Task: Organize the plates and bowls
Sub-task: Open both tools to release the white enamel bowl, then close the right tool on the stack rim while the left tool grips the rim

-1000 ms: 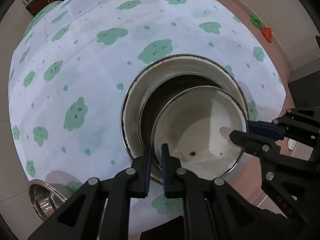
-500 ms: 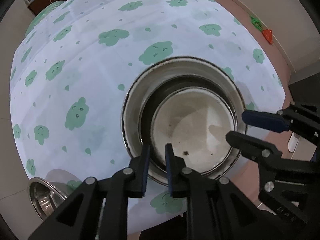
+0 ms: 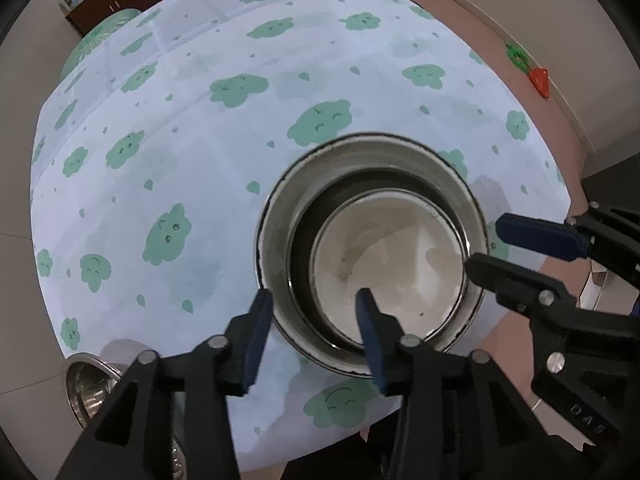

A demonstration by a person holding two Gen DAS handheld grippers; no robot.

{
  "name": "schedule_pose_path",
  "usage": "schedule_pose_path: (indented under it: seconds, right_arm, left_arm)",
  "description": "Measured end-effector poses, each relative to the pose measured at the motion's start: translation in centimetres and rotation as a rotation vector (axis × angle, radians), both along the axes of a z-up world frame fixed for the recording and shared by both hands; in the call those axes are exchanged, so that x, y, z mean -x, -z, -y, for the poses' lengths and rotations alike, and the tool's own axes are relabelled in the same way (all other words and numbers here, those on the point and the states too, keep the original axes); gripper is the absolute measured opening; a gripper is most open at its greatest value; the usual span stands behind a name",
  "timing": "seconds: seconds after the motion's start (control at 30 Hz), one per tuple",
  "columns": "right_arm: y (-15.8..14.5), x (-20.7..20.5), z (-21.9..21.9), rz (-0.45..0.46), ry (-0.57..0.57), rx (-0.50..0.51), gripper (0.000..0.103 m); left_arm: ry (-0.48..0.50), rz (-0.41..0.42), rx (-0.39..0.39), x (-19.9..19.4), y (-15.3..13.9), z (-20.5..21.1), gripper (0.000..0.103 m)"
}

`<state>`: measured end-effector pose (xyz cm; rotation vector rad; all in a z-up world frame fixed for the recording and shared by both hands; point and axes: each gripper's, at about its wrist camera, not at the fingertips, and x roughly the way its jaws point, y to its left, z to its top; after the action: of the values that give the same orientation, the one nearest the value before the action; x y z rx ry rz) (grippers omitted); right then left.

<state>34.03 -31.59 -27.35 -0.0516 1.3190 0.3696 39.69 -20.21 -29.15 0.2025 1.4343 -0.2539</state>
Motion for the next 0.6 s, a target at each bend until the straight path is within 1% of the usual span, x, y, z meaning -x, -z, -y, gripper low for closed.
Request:
schedule_pose_path:
  seconds: [0.1, 0.37, 0.43, 0.47, 0.5, 0.6]
  right_arm:
    - [-0.3, 0.0, 0.1, 0.015, 0.009, -0.001, 0.033]
    - [-0.7, -0.3, 0.5, 0.038, 0.027, -0.004, 0.034]
    - [-0.8, -0.4, 0.7, 0.042, 0.031, -0.003, 0.037]
    - [-0.8, -0.4, 0.7, 0.045, 0.033, -0.004, 0.043]
    - [-0.9, -0.5, 0.8, 0.049, 0.035, -0.006, 0.046]
    - [-1.0, -0.7, 1.1, 0.058, 0.047, -0.012, 0.046]
  left_arm:
    - [-0.007, 0.009, 0.003, -0.1, -0.3, -0.1, 0.054]
    - [-0.022, 0.036, 0.005, -0.2, -1.0, -0.3, 0.055]
    - [-0.027, 0.039, 0.005, -0.3, -1.1, -0.4, 0.055]
    - [-0.030, 0.042, 0.004, -0.3, -1.2, -0.4, 0.055]
    - [-0.032, 0.047, 0.001, -0.3, -1.2, -0.4, 0.055]
    - [-0.047, 0.056, 0.002, -0.5, -1.5, -0.8, 0.055]
